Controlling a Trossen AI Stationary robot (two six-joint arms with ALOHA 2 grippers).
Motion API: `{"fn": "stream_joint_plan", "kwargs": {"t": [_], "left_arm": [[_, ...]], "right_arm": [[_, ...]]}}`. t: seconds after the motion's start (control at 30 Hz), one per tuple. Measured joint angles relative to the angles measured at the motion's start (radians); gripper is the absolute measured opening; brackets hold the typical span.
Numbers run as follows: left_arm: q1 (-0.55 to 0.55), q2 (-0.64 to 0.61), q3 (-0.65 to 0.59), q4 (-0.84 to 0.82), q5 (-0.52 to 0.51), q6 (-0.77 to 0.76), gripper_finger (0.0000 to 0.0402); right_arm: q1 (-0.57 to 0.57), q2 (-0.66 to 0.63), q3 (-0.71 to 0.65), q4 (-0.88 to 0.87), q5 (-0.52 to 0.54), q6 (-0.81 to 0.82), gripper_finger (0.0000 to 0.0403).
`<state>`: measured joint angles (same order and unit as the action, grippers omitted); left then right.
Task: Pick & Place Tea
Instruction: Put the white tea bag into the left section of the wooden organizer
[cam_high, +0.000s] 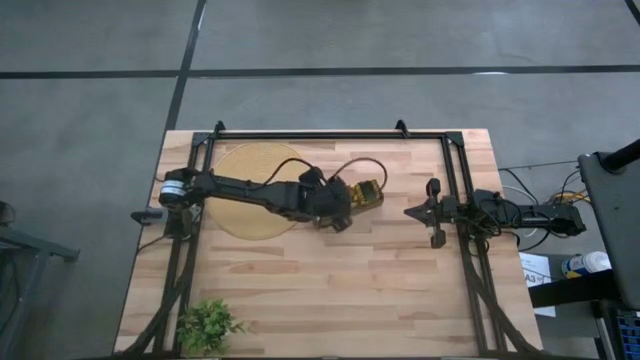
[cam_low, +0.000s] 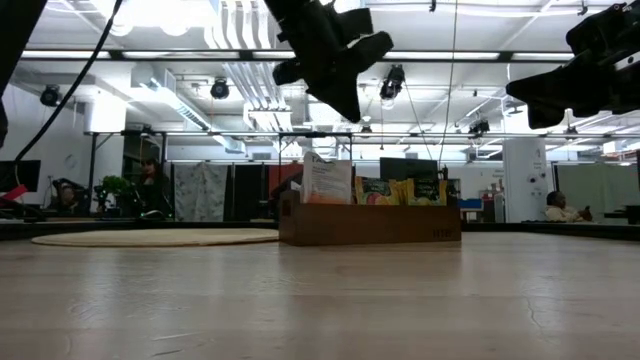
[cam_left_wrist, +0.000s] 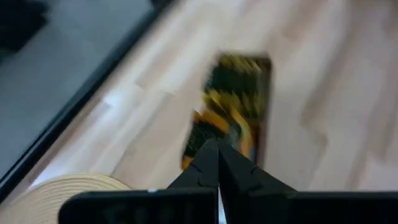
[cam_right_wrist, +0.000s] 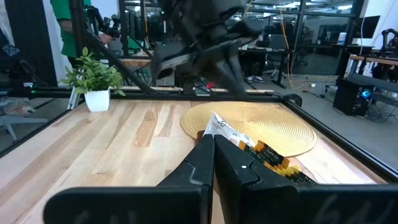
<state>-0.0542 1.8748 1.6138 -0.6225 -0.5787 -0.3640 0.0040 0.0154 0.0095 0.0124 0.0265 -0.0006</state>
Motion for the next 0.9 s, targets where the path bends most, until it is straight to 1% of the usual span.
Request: {"fn": "stream_joint_plan", "kwargs": {"t": [0.1, 0.23, 0.3, 0.37, 0.5, 0.6, 0.67, 0.77, 0.83, 0.9], "left_arm": [[-0.011, 0.0, -0.002, 0.034, -0.116, -0.119, 0.0001], [-0.03, 0.0, -0.016, 0.039, -0.287, -0.307, 0.0], [-0.041, 0.0, -0.02, 0.042, -0.327, -0.397, 0.0], [-0.057, 0.0, -0.038, 0.077, -0.37, -0.453, 0.0], [-0.091, 0.004, -0.111, 0.195, -0.458, -0.501, 0.0], [-0.107, 0.005, -0.181, 0.3, -0.52, -0.569, 0.0], [-0.116, 0.016, -0.223, 0.371, -0.577, -0.578, 0.0], [-0.126, 0.048, -0.276, 0.482, -0.671, -0.473, 0.0], [-0.127, 0.063, -0.303, 0.58, -0.669, -0.425, 0.0], [-0.131, 0.071, -0.317, 0.665, -0.665, -0.412, 0.0]], "right_arm": [[0.0, 0.0, 0.0, 0.0, 0.0, 0.0, 0.0008], [0.0, 0.0, 0.0, 0.0, 0.0, 0.0, 0.0009], [0.0, 0.0, 0.0, 0.0, 0.0, 0.0, 0.0009], [0.0, 0.0, 0.0, 0.0, 0.0, 0.0, 0.0008], [0.0, 0.0, 0.0, 0.0, 0.0, 0.0, 0.0009], [0.0, 0.0, 0.0, 0.0, 0.0, 0.0, 0.0009], [0.0, 0.0, 0.0, 0.0, 0.0, 0.0, 0.0008], [0.0, 0.001, 0.0, 0.0, 0.0, 0.0, 0.0009], [0.0, 0.0, 0.0, 0.0, 0.0, 0.0, 0.0009], [0.0, 0.0, 0.0, 0.0, 0.0, 0.0, 0.0009]]}}
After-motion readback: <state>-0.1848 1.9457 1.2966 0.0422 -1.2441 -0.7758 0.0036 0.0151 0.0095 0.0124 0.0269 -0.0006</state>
